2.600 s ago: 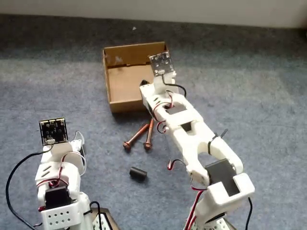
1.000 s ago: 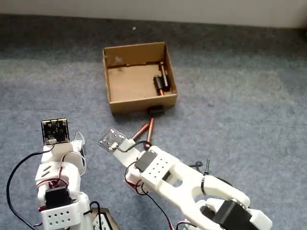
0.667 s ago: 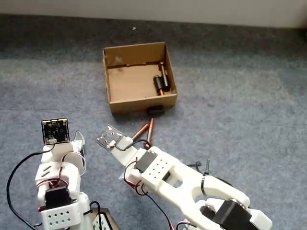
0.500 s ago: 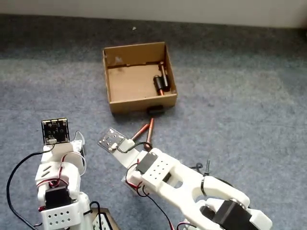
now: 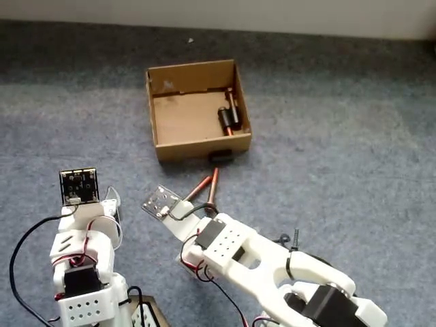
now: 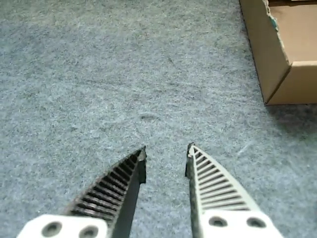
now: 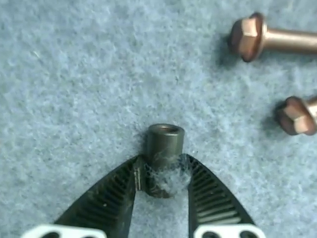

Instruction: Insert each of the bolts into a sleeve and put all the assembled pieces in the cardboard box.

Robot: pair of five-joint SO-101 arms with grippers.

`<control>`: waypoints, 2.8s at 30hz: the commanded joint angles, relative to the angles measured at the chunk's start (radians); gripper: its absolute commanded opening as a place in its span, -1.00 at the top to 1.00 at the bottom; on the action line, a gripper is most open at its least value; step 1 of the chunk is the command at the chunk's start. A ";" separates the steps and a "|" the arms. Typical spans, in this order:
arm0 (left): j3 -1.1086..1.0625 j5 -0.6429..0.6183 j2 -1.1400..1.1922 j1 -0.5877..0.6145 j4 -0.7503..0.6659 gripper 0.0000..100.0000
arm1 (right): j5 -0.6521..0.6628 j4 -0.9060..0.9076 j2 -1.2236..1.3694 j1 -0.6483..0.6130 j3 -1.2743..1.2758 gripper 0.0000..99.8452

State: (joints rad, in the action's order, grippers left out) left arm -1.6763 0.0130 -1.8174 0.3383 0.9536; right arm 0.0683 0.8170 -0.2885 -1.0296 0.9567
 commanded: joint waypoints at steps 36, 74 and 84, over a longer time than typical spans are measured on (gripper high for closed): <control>0.137 0.110 -0.001 -0.094 0.117 0.68 | -0.382 -0.163 -0.369 0.800 -0.005 0.99; 1.604 -0.098 2.126 -0.691 0.265 0.52 | -0.442 -0.328 -0.165 0.903 0.016 0.99; 1.844 -0.153 2.371 -0.694 0.270 0.52 | -0.442 -0.328 -0.165 0.903 0.016 0.99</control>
State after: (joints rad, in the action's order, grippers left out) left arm 0.0545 -0.0806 0.5178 -0.3429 1.2236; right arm -0.3705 0.5086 -0.4496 -0.1381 0.9797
